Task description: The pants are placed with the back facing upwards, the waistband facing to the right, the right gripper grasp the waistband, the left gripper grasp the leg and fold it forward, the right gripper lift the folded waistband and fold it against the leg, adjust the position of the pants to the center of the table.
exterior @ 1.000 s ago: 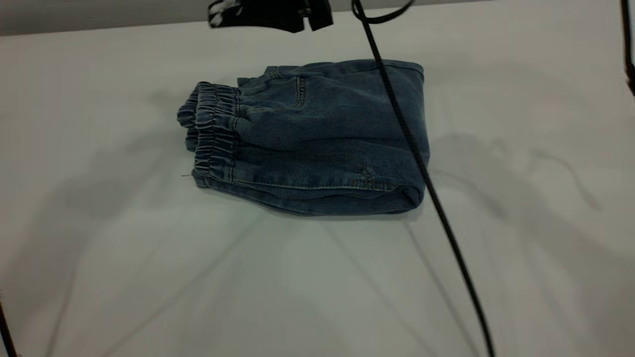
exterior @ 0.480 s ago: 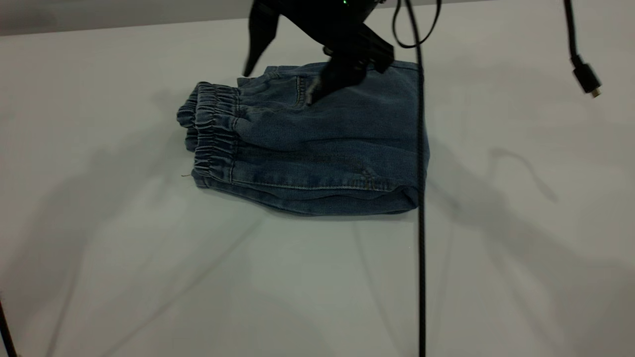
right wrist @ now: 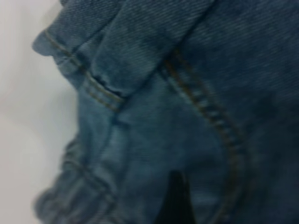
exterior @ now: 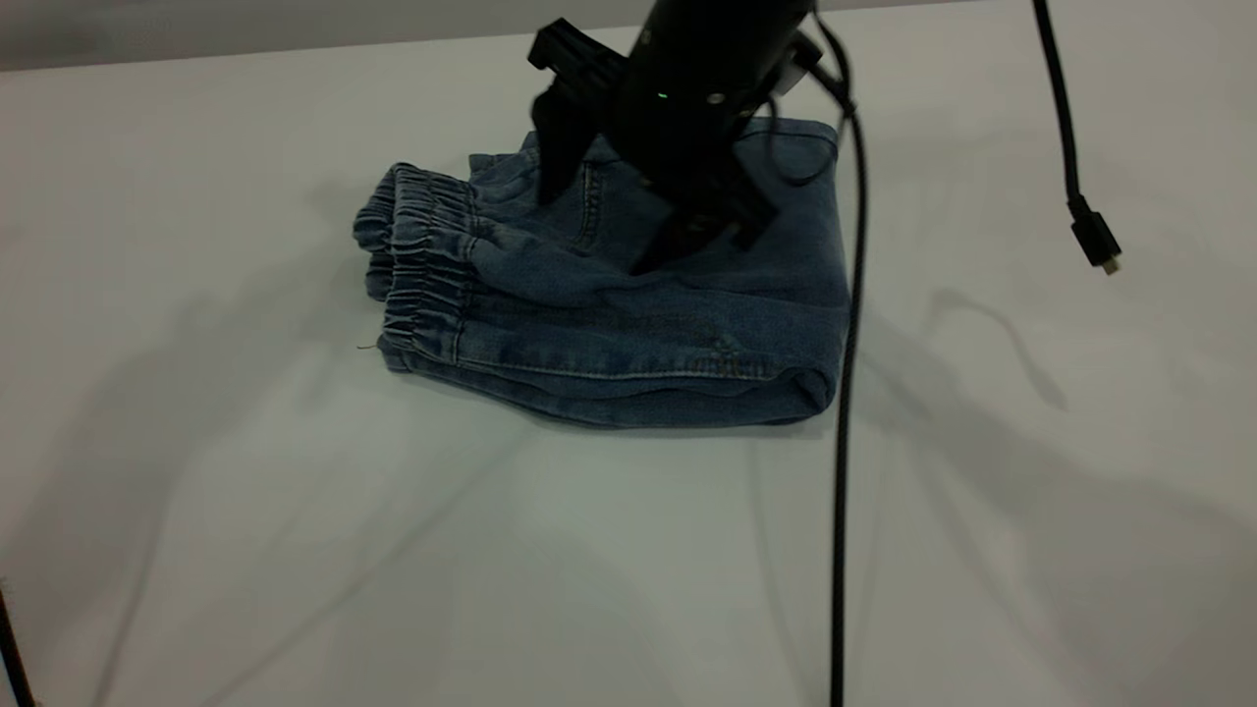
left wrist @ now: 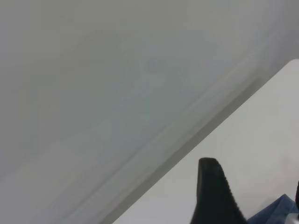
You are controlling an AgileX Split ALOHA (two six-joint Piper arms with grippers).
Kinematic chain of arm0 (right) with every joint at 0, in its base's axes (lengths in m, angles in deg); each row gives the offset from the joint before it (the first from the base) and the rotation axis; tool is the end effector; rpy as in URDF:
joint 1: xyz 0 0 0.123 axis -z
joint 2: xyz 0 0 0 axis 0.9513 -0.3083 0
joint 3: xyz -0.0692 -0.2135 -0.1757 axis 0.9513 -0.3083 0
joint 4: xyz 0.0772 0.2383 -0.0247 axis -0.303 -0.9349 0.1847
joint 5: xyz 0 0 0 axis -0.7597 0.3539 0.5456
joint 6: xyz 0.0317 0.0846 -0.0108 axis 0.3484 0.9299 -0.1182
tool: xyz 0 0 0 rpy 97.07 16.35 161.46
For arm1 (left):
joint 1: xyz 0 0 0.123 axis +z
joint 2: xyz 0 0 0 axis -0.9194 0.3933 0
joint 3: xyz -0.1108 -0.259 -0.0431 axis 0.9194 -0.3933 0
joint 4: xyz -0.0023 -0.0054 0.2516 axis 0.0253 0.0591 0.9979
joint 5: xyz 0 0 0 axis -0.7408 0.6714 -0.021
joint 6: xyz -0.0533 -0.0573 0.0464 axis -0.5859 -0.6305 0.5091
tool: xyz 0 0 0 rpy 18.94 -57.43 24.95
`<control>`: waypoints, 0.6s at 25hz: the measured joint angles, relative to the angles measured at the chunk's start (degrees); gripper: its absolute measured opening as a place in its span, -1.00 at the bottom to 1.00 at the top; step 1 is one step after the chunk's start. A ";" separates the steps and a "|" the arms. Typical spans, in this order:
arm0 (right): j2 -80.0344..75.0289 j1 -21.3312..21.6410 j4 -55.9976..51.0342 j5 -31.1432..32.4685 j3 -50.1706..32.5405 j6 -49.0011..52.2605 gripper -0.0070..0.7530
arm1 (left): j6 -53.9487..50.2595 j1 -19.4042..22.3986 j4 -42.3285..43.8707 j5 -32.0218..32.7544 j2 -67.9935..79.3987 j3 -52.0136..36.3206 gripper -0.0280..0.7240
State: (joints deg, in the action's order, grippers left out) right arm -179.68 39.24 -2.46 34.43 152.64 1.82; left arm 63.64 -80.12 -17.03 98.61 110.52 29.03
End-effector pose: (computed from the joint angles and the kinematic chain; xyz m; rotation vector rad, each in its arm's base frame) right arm 0.3852 0.2800 0.0869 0.9543 2.8183 0.8505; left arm 0.3660 -0.1186 0.4083 0.7798 1.8367 -0.2787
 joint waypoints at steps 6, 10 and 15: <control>-2.79 -0.36 -3.56 6.38 4.25 -0.24 0.40 | 0.00 0.00 0.00 0.00 0.00 0.00 0.09; -3.61 -1.22 2.72 10.54 4.25 -0.27 0.39 | 0.00 0.00 -0.07 0.00 -0.05 0.00 0.09; -3.73 -2.71 10.07 13.20 4.25 -0.14 0.39 | 0.00 0.00 -0.15 0.13 -0.05 0.00 0.09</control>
State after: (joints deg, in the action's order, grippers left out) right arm -183.41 36.52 7.60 47.63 156.89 1.68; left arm 63.64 -80.12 -17.17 98.74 110.47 29.03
